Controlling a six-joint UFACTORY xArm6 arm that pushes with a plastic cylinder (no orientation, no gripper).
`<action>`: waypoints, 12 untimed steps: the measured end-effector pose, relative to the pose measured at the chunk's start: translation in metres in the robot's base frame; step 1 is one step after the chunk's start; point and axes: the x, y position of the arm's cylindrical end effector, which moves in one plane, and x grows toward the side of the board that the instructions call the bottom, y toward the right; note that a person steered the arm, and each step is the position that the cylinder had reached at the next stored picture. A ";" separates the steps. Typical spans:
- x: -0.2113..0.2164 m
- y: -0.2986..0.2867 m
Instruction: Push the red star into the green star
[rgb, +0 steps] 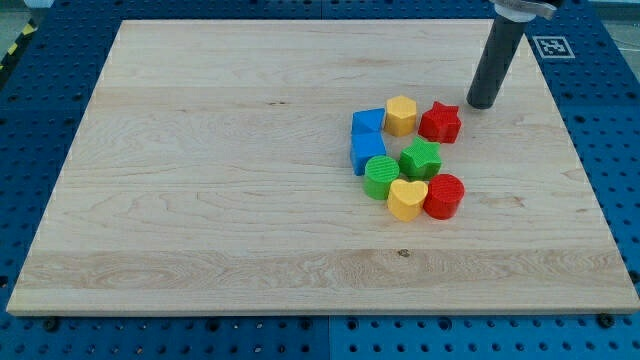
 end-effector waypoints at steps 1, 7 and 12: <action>-0.001 -0.001; 0.017 -0.040; 0.041 -0.045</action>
